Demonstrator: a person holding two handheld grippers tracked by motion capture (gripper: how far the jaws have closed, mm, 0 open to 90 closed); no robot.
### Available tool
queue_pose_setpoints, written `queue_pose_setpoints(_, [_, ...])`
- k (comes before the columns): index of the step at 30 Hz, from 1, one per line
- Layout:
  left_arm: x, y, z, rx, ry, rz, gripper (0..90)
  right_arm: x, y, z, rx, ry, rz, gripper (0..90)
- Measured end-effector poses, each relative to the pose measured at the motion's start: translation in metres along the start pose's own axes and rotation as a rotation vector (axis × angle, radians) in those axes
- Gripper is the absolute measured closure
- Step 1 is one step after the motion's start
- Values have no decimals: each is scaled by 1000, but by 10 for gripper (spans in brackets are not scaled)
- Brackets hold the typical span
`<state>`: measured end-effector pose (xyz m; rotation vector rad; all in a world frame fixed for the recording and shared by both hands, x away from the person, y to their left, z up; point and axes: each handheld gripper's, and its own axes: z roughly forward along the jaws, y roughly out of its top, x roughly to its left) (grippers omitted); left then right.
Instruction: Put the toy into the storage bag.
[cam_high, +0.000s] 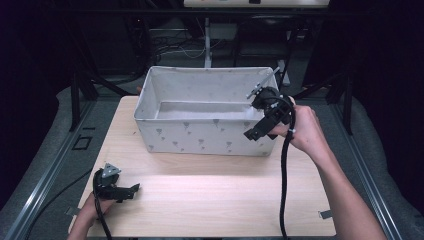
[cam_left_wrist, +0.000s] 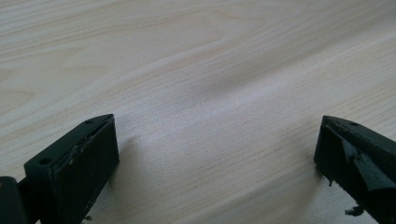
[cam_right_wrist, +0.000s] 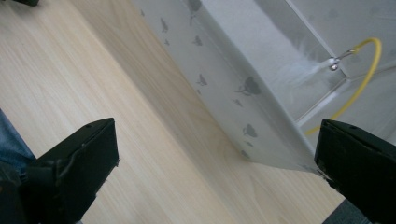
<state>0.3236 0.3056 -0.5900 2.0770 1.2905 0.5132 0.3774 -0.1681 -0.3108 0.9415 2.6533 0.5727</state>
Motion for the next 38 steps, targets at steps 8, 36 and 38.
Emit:
queue_pose_setpoints(8, [0, 0, 0, 0, 0, -1, 0, 23, -22, 21, 9, 32, -33, 0])
queue_pose_setpoints(36, [0, 0, 0, 3, -1, 1, 0, 58, -100, 128, 157, 128, -11, 45])
queue_pose_setpoints(38, [0, 0, 0, 3, -1, 2, 0, 57, -103, 131, 165, 120, -2, 65])
